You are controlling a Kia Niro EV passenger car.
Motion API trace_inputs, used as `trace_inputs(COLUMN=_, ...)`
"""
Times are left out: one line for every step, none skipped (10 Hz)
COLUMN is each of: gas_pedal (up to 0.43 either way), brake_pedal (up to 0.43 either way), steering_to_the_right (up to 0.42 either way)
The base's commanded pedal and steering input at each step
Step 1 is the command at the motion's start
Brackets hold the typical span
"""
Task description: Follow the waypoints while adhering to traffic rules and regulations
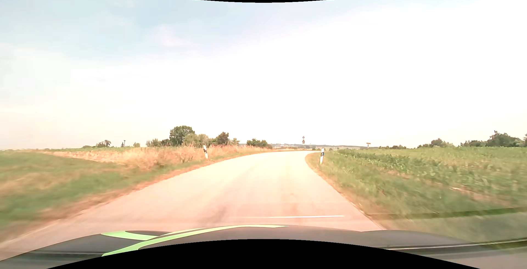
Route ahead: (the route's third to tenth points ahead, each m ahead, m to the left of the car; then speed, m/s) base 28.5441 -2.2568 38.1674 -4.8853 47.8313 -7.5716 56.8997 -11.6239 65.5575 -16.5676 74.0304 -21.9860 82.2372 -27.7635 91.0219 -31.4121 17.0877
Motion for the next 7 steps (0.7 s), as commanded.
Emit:
trace_inputs(gas_pedal=0.000, brake_pedal=0.000, steering_to_the_right=0.038)
trace_inputs(gas_pedal=0.000, brake_pedal=0.000, steering_to_the_right=0.038)
trace_inputs(gas_pedal=0.000, brake_pedal=0.000, steering_to_the_right=0.040)
trace_inputs(gas_pedal=0.000, brake_pedal=0.000, steering_to_the_right=0.043)
trace_inputs(gas_pedal=0.000, brake_pedal=0.006, steering_to_the_right=0.046)
trace_inputs(gas_pedal=0.000, brake_pedal=0.012, steering_to_the_right=0.046)
trace_inputs(gas_pedal=0.000, brake_pedal=0.024, steering_to_the_right=0.046)
